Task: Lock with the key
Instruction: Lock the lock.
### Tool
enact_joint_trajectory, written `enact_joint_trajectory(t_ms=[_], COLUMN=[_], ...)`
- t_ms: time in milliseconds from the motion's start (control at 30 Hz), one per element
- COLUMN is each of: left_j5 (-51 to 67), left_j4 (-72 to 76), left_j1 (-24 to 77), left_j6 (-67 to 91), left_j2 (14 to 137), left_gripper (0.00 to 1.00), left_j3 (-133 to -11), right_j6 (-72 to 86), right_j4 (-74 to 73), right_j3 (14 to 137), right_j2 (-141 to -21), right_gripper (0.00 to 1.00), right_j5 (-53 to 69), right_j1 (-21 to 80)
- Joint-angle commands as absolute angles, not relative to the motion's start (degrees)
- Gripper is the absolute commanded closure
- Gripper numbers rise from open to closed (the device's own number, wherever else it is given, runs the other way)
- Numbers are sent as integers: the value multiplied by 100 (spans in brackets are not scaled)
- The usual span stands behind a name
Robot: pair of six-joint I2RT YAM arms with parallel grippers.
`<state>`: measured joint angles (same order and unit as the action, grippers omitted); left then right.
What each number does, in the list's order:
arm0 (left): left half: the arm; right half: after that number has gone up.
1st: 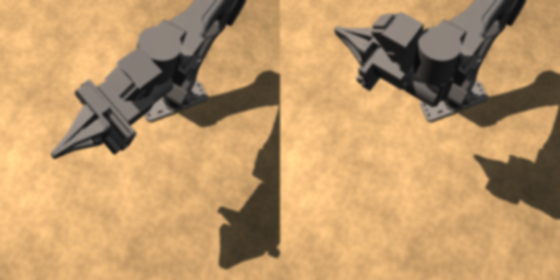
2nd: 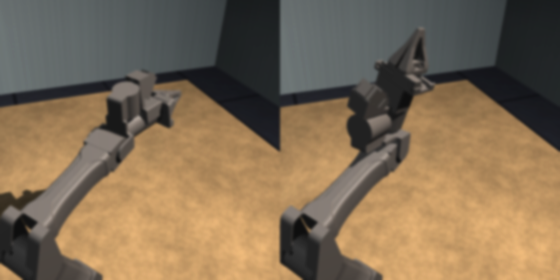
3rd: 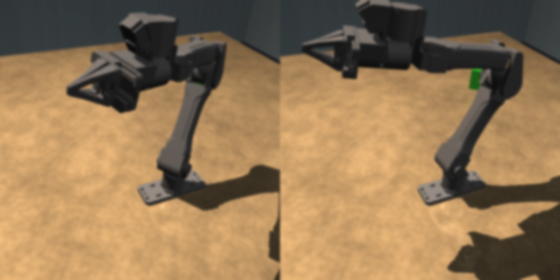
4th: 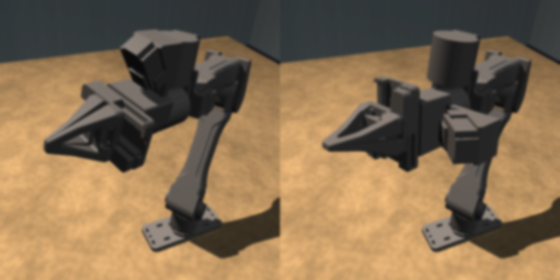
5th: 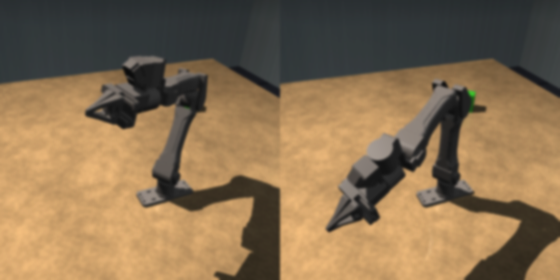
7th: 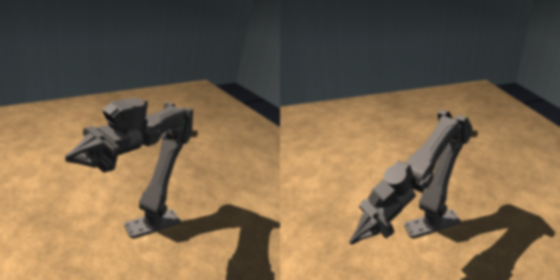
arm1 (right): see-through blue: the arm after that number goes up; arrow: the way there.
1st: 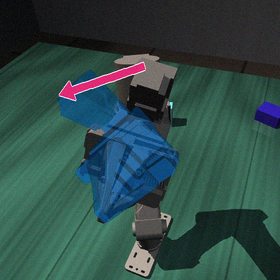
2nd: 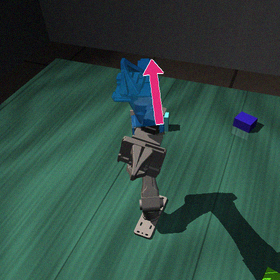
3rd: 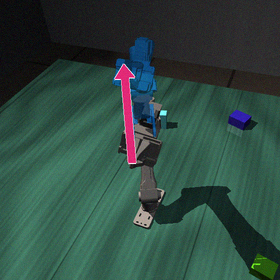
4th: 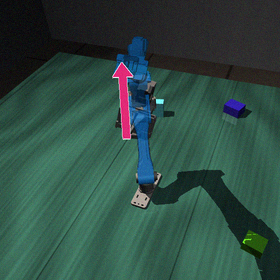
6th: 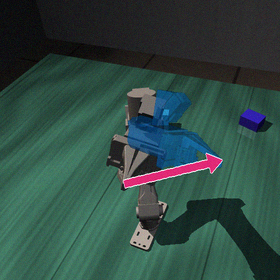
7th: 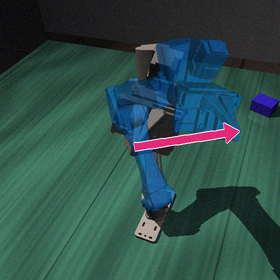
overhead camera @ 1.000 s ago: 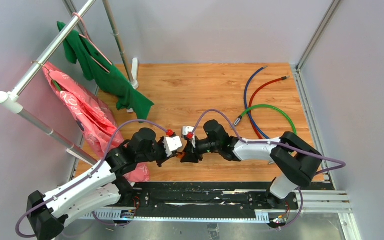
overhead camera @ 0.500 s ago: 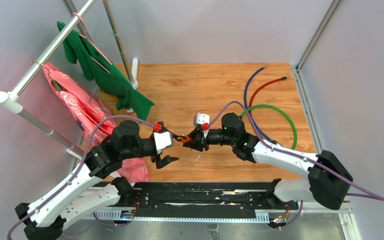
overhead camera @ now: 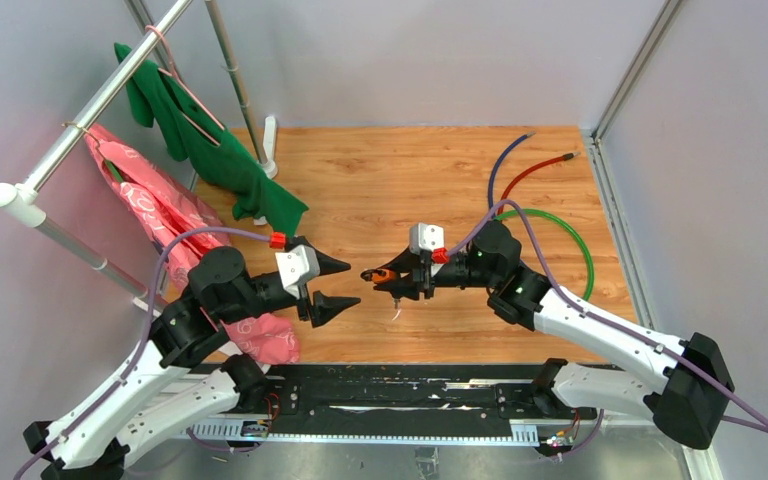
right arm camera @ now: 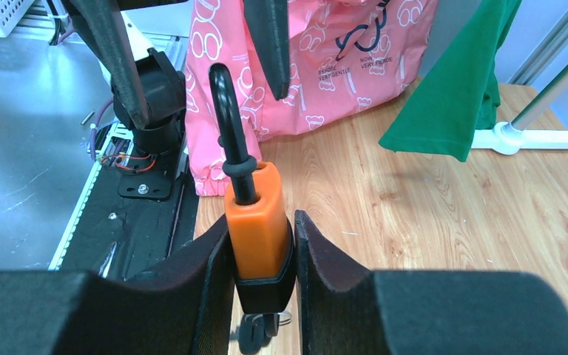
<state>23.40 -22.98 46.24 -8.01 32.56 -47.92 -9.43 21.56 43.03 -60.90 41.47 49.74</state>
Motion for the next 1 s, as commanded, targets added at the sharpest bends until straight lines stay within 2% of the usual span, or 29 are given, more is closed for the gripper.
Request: enact_joint_trajectory(t_ms=[0,200,533,600,667,767,800,867,900,967], left_j5=[2534,2704,2370,2347,2330,2344,2361,2364,2369,2434], left_j4=[-1493,-1223,-1154,-1175,-1194,-1178,-1170,-1164,-1166,-1165], left_j1=[4605,4719,4764,4772,4781,4781,4788,4790,4788,4790], left_j6=[-29,169,132,117,106,105,99,86,68,39], left_j2=[3506,3682,3792,3804,3799,3798,3795,3788,3786,3780], left_gripper=[34,43,83,82,74,72,76,97,100,100], left_j3=[-4866,-4894,-4800,-4779,-4746,-4717,-4712,-4711,-4719,-4724], right_j6=[-875,-890,-897,-884,-871,-853,-853,-846,-844,-835], right_j4=[2288,2321,2312,2312,2311,2310,2310,2297,2302,2300], right_j3=[4476,4482,4524,4541,4573,4583,4583,4571,4570,4563], right_j2=[-6003,-6062,-6102,-6093,-6091,-6067,-6060,-6049,-6047,-6055], right_gripper=[100,100,100,100,100,100,100,100,100,100], right_j5=[4292,4310,4398,4416,4441,4456,4456,4452,4443,4463], right_j1=[4909,4913,4913,4913,4913,4909,4910,4913,4913,4914])
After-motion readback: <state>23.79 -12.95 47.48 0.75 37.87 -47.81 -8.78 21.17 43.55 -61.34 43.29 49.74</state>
